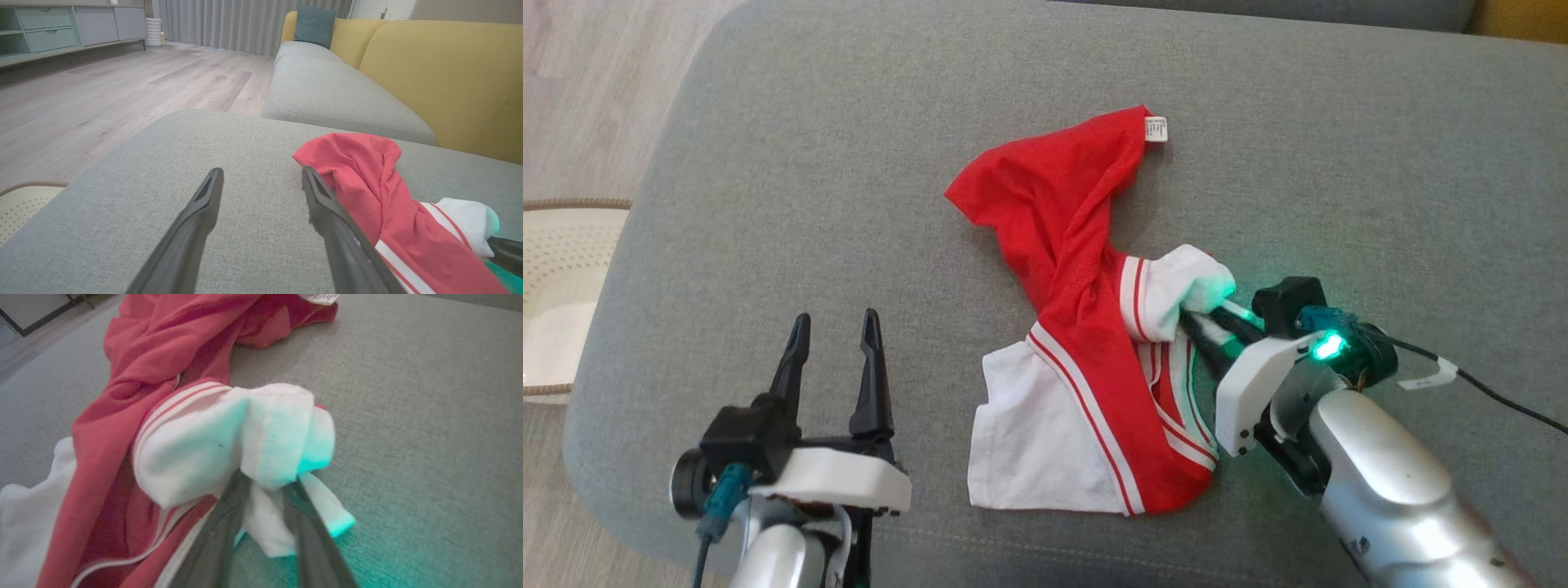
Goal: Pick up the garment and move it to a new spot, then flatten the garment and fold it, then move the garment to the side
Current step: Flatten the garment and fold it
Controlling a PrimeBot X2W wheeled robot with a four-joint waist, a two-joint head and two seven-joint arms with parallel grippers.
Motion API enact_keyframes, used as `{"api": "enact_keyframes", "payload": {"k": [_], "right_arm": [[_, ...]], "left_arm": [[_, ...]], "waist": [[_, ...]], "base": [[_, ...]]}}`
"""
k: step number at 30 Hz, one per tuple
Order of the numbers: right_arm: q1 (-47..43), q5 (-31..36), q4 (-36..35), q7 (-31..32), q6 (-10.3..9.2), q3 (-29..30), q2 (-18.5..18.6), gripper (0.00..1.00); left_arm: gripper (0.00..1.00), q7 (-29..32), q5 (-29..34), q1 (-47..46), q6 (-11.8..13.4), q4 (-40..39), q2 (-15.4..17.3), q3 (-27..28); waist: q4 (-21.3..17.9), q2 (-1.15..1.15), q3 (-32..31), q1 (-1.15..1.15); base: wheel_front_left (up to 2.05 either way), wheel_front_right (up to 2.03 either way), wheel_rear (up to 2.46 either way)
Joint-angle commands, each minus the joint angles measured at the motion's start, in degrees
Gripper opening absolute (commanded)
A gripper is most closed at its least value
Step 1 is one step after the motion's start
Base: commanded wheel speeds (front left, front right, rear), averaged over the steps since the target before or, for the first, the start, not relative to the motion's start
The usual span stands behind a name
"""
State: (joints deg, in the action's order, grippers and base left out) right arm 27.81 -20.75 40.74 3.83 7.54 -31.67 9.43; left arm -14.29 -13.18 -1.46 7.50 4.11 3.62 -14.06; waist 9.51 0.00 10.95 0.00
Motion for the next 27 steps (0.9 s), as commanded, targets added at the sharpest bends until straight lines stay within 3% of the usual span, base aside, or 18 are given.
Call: {"api": "enact_keyframes", "payload": {"k": [1, 6, 14, 27], "right_arm": [[1.96, -0.86, -0.94, -1.24, -0.05, -1.30, -0.30, 0.00], [5.17, -2.01, 1.14, -5.06, -0.05, 0.33, 2.06, 0.00], [11.09, 0.24, 4.59, -5.89, -0.05, 6.35, 9.60, 0.00], [25.93, 9.19, 15.07, -4.74, -0.05, 16.67, 18.29, 0.00]], "left_arm": [[1.00, -0.71, 0.42, -1.79, -0.04, -1.54, 0.15, 2.07], [1.00, -0.71, 0.61, -1.40, 0.03, -1.57, 0.04, 2.20], [1.00, -0.71, 0.68, -0.07, 0.07, -1.60, -0.14, 2.09], [1.00, -0.71, 0.89, -1.27, -0.53, -1.85, -0.37, 1.14]], "waist": [[-0.05, 0.00, -0.06, 0.00], [-0.35, 0.00, -0.51, 0.00], [-1.38, 0.00, -1.69, 0.00], [0.35, 0.00, 0.04, 0.00]], "base": [[0.00, 0.00, 0.00], [0.00, 0.00, 0.00], [0.00, 0.00, 0.00], [0.00, 0.00, 0.00]]}}
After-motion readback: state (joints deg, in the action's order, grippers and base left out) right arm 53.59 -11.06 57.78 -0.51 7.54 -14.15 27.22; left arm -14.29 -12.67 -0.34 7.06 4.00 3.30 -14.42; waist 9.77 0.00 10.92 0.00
